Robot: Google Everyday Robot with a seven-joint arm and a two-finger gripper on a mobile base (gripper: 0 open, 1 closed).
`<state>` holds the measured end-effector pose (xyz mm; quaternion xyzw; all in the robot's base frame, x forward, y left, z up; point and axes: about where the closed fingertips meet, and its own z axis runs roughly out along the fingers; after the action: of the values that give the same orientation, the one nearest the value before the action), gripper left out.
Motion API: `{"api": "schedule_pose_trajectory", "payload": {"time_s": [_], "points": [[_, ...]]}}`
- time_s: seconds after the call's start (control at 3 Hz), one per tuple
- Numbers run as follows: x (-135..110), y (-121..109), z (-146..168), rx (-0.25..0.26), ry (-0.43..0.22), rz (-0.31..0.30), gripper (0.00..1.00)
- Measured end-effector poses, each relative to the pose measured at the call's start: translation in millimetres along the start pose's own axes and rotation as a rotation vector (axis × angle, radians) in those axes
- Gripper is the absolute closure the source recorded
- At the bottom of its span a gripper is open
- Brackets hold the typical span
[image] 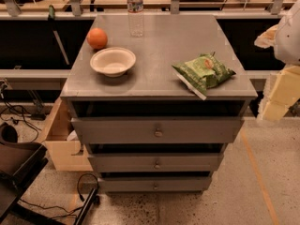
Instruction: Move green jalapeno chip bag near water bottle
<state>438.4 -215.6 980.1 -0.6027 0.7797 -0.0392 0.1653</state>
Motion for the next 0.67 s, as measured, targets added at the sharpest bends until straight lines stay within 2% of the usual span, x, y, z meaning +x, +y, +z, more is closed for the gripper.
{"api": "schedule_pose_trajectory", "payload": {"time_s": [0.33,0.67], "points": [[0,0,0,0.0,0.0,0.0,0.0],[-2,-17,5,0.056,-0.053,0.05,0.0]]}}
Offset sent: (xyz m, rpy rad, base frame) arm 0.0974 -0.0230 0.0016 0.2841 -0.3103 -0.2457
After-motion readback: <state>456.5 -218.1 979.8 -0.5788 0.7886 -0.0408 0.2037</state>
